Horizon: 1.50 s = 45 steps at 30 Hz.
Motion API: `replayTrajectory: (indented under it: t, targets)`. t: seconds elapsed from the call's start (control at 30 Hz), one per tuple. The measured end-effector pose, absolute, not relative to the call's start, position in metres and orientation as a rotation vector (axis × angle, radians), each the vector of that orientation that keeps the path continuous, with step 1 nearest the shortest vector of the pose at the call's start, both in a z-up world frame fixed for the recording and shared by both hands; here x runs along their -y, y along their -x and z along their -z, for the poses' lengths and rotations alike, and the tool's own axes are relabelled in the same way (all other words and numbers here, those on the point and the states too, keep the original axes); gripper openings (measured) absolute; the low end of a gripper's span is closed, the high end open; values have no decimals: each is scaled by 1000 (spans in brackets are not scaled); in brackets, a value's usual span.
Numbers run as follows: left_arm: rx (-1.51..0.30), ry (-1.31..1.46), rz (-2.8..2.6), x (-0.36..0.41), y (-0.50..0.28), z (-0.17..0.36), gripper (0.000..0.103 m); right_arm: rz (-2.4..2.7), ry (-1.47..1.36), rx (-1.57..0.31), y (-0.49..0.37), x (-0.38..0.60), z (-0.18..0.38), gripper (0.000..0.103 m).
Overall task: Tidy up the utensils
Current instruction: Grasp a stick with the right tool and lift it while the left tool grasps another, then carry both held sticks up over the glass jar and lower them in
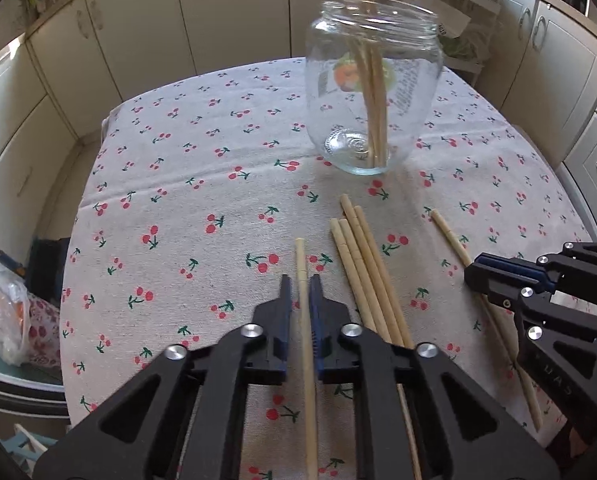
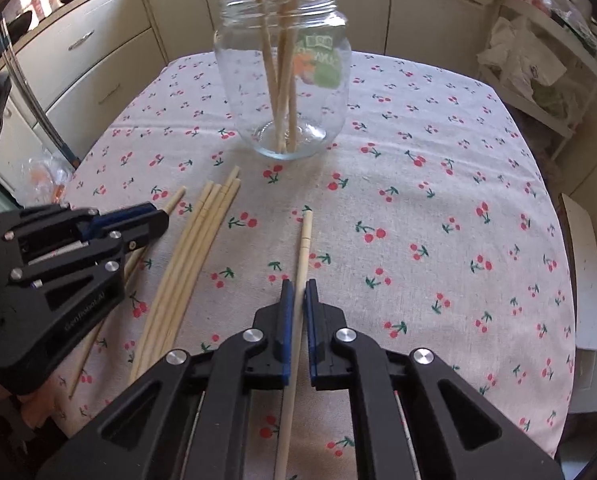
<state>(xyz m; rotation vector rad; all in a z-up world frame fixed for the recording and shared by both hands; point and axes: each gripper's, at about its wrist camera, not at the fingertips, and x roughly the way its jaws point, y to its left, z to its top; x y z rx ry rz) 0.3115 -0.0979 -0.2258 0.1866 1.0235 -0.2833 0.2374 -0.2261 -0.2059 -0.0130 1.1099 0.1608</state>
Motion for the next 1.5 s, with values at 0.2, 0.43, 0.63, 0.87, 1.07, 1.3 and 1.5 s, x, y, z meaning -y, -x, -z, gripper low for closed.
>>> replayTrajectory:
  t: [0.2, 0.43, 0.63, 0.87, 1.07, 1.3, 1.5]
  targets:
    - [-1017, -216, 290, 105, -310, 227, 5, -171, 97, -1089, -237, 217, 206, 6]
    - [-982, -88, 310, 84, -297, 205, 5, -198, -362, -1083, -223, 264, 204, 6]
    - [-768, 77, 356, 58, -273, 137, 5, -176, -581, -933, -188, 286, 194, 6]
    - [-502, 118, 362, 58, -229, 51, 5, -187, -633, -866, -166, 282, 180, 6]
    - [-395, 112, 366, 70, -203, 16, 5, -199, -642, -847, -147, 278, 173, 6]
    - [-317, 119, 367, 83, -195, -5, 5, -204, -654, -836, -141, 283, 174, 6]
    - [-296, 162, 346, 85, -227, -3, 5, -203, -674, -828, -144, 289, 178, 6]
